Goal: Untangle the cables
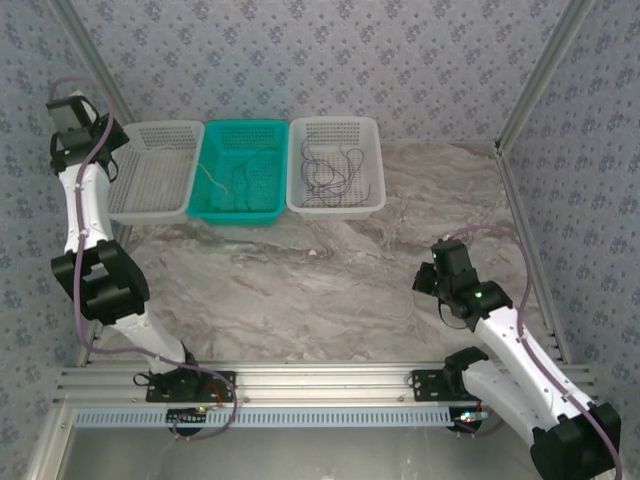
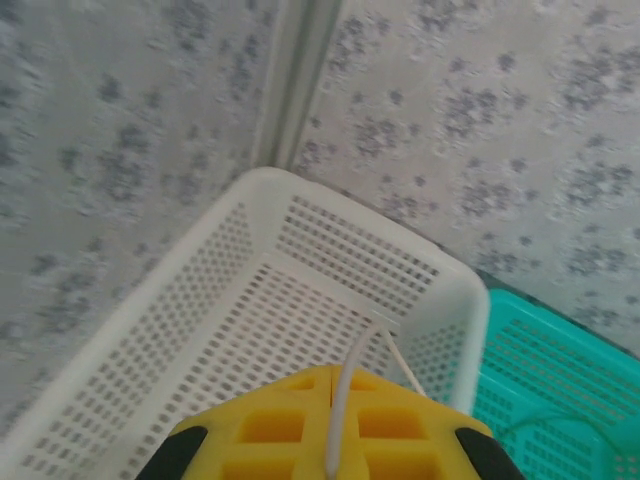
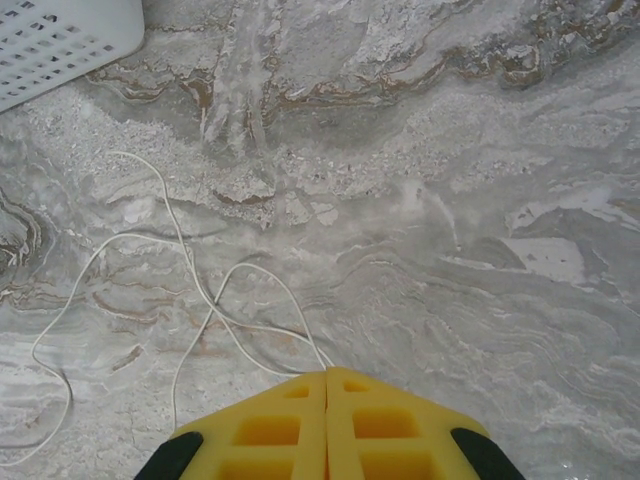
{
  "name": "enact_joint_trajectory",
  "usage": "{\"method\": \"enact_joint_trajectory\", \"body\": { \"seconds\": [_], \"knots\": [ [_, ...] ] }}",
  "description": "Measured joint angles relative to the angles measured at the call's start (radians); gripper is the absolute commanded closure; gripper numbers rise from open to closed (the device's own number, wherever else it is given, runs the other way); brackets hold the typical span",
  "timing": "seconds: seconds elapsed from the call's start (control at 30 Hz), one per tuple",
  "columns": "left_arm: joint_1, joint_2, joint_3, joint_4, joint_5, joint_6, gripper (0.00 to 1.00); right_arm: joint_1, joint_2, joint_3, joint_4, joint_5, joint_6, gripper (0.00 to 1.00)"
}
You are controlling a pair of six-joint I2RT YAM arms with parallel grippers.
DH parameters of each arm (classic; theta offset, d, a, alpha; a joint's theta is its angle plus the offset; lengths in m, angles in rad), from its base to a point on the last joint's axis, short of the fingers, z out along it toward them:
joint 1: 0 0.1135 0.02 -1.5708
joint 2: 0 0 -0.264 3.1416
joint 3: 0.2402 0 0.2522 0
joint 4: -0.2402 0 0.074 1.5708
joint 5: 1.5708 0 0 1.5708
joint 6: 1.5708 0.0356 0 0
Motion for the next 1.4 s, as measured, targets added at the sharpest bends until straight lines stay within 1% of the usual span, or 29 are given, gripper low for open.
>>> {"method": "enact_joint_trajectory", "body": {
  "seconds": [0.13,0.23,0.37,0.53,0.87,0.9,0.93,0.97,1.0,1.03,1.07,1.1,1.17,1.2,1.27,1.33,1.4],
  "knots": [
    [0.034,0.002,0.126,-0.027,-0.031,0.037,1.00,0.000,0.003,0.010,-0.014,0.009,0.000,0.91],
    [0.038,-0.002,0.231,-0.002,-0.025,0.044,1.00,0.000,0.022,0.019,-0.014,0.014,0.000,0.91],
    [0.033,-0.010,0.287,0.039,0.001,0.044,1.00,-0.002,0.064,0.033,-0.013,0.014,-0.001,0.91],
    [0.033,0.012,0.277,0.043,0.008,0.043,1.00,-0.004,0.101,0.060,-0.013,0.014,-0.006,0.91],
    [0.033,0.150,0.074,0.073,0.061,0.018,1.00,-0.017,0.100,0.074,-0.023,0.014,-0.009,0.91],
    [0.033,0.162,0.056,0.073,0.061,0.013,0.98,-0.017,0.097,0.074,-0.026,0.014,-0.009,0.91],
    [0.033,0.172,0.040,0.072,0.060,0.011,0.94,-0.017,0.094,0.074,-0.028,0.014,-0.009,0.91],
    [0.033,0.179,0.025,0.070,0.060,0.005,0.82,-0.018,0.091,0.074,-0.029,0.014,-0.009,0.91],
    [0.033,0.184,0.014,0.066,0.056,0.003,0.66,-0.019,0.086,0.074,-0.029,0.014,-0.008,0.91],
    [0.033,0.188,0.010,0.060,0.052,0.001,0.54,-0.021,0.084,0.074,-0.029,0.014,-0.008,0.91],
    [0.033,0.189,0.007,0.055,0.047,-0.002,0.44,-0.021,0.082,0.074,-0.029,0.014,-0.009,0.91],
    [0.033,0.189,0.006,0.051,0.040,-0.006,0.38,-0.021,0.082,0.074,-0.029,0.014,-0.009,0.91],
    [0.030,0.183,0.006,0.052,0.032,-0.014,0.31,-0.023,0.082,0.074,-0.029,0.014,-0.009,0.92],
    [0.028,0.177,0.006,0.048,0.025,-0.021,0.29,-0.023,0.082,0.074,-0.029,0.014,-0.009,0.93],
    [0.017,0.149,0.003,0.034,0.019,-0.028,0.29,-0.026,0.082,0.074,-0.027,0.013,-0.011,1.00],
    [-0.006,0.092,-0.014,0.019,0.014,-0.035,0.29,-0.028,0.084,0.074,-0.023,0.006,-0.014,1.00],
    [-0.053,-0.007,-0.055,0.013,0.019,-0.039,0.29,-0.031,0.090,0.074,-0.011,-0.006,-0.022,1.00]
  ]
}}
